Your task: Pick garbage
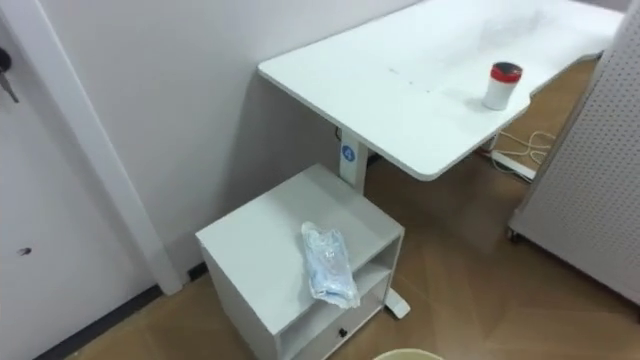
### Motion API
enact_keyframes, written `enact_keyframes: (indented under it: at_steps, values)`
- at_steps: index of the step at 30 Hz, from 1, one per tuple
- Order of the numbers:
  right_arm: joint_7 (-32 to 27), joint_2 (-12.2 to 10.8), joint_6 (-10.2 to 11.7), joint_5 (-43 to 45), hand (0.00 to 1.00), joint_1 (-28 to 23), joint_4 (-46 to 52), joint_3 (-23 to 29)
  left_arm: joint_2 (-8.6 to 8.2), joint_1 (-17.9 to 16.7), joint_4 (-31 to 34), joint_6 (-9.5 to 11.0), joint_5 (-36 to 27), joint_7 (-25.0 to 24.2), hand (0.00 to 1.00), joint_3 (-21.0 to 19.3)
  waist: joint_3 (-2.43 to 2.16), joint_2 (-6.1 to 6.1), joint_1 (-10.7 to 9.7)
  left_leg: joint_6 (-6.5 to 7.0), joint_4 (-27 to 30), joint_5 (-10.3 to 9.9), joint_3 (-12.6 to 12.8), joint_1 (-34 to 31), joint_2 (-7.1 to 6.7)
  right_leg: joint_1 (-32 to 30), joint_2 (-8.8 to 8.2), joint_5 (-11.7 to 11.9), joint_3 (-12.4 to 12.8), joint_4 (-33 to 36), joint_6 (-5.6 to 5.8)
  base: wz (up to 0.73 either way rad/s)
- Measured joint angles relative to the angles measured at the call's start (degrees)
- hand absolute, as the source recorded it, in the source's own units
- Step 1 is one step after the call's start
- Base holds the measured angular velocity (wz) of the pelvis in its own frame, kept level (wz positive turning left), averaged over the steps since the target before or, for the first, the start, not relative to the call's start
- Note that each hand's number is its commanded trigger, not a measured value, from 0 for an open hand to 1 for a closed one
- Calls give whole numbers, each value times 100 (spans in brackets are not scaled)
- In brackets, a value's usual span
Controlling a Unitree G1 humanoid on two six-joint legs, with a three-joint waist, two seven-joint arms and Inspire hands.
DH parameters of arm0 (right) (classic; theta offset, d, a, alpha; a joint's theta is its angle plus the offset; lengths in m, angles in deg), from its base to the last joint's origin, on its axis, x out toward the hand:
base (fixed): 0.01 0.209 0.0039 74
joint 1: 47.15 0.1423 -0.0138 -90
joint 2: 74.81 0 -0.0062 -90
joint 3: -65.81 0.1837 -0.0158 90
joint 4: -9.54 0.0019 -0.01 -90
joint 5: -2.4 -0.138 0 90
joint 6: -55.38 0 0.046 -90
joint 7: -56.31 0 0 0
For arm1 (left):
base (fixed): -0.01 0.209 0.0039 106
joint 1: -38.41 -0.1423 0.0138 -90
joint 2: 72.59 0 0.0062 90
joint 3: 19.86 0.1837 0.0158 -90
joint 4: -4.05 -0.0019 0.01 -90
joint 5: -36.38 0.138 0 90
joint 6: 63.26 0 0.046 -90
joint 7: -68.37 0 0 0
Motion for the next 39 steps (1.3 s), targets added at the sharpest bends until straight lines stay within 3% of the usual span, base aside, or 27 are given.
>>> enact_keyframes:
  at_steps: [3, 5, 6, 7, 8, 9, 10, 12, 13, 17, 19, 24, 26, 27, 29, 30, 34, 39]
  values:
    - [4, -8, 41, 18, 100, 6, -71, -111, 10, -146, -20, -18, -2, -3, 0, -31, 55, 43, 3, -140, -216, 84, 25, 342, 108, 510, 178, 45, 39, -442, -61, -3]
    - [-1, -3, 45, 25, 100, -52, -65, -195, 10, -202, -10, -18, 9, -13, 0, -47, 95, -23, -20, -189, 56, 101, 39, 318, 179, 741, 189, 48, 213, -637, -61, 12]
    - [-2, -11, 59, 24, 100, -47, -26, -242, 11, -195, 4, -16, 12, -11, 0, -51, 113, -99, -45, -347, 248, 50, 67, 173, 179, 821, 153, 48, 613, -686, -57, 58]
    - [0, -12, 105, 24, 100, -60, -38, -239, 5, -120, 106, -13, 29, -4, 0, -39, 114, -114, -106, -399, -179, 133, 45, -14, 250, 769, 163, 27, 902, -642, -23, 73]
    - [-7, -27, 118, 24, 100, -98, -49, -239, 9, -81, 203, -14, 49, 8, 0, -17, 101, -111, -115, -303, -234, 179, 181, -65, 293, 682, 161, -18, 923, -606, 46, 48]
    - [7, -48, 112, 44, 100, -25, -65, -259, 12, -14, 365, 3, 51, 58, 0, -2, 95, -202, 36, -295, -212, 256, 401, -63, 271, 610, 151, -55, 811, -561, 97, -16]
    - [67, -51, 108, 293, 100, 77, -71, -273, 11, -46, 382, 16, 73, 109, 0, -10, 105, -227, 180, -295, -168, 255, 449, -52, 275, 591, 166, -51, 599, -574, 88, -48]
    - [188, -43, 176, 657, 100, 192, -65, -358, 13, -64, 388, 17, 134, 121, 0, -11, 114, -214, 199, -298, -98, 250, 278, -23, 298, 745, 195, 57, 281, -744, -16, -26]
    - [187, -34, 183, 711, 100, 240, -64, -506, 14, -38, 458, 31, 193, 156, 0, -12, 117, -217, 146, -302, -54, 247, 237, -41, 295, 843, 192, 76, 226, -882, -11, 8]
    - [166, -35, 288, 712, 100, 399, -167, -698, -39, 293, 1036, 213, 617, 563, 0, -34, 160, -146, 128, -305, -47, 249, 166, -254, 293, 682, 188, 72, 134, -819, -7, 14]
    - [163, -34, 331, 730, 100, 685, -416, -708, -55, 709, 1271, 501, 934, 892, 0, 2, 165, -45, 132, -309, -48, 251, 144, -482, 271, 347, 172, 35, 134, -621, -2, -3]
    - [115, -42, 485, 753, 100, 1098, -535, -1062, -53, 1671, 1339, 952, 966, 1574, 0, 438, 196, -7, -20, -316, 59, 268, 119, -924, 246, -249, 110, 34, 120, -223, -4, -4]
    - [112, -39, 549, 789, 100, 1175, -504, -1148, -70, 1971, 1336, 1033, 1006, 1705, 0, 597, 224, -20, -82, -299, 191, 277, 141, -1137, 216, -467, 59, 34, 98, -117, -5, -11]
    - [113, -41, 569, 779, 100, 1229, -489, -1200, -68, 2135, 1310, 1125, 1003, 1785, 0, 687, 269, -20, -143, -290, 256, 282, 138, -1249, 196, -578, 30, 35, 72, -65, -7, -9]
    - [112, -57, 573, 772, 100, 1328, -500, -1266, -67, 2382, 1180, 1200, 1001, 1933, 0, 787, 302, 3, -215, -272, 361, 285, 164, -1426, 185, -757, 9, 59, 85, -23, -44, -12]
    - [96, -56, 572, 764, 100, 1423, -515, -1321, -66, 2534, 1089, 1238, 998, 2023, 0, 798, 346, 28, -236, -254, 449, 275, 186, -1563, 194, -903, 6, 75, 100, 49, -65, -20]
    - [-34, -81, 587, 689, 100, 1663, -512, -1385, -63, 3036, 739, 1307, 814, 2332, 0, 792, 446, 127, -408, -232, 823, 261, 255, -2095, 287, -1401, -11, 128, 106, 299, -130, -6]
    - [-93, -70, 611, 621, 100, 1941, -489, -1450, -33, 3357, 661, 1340, 364, 2629, 0, 930, 519, 197, -588, -180, 1154, 224, 300, -2621, 350, -1967, -24, 157, 172, 649, -182, -6]
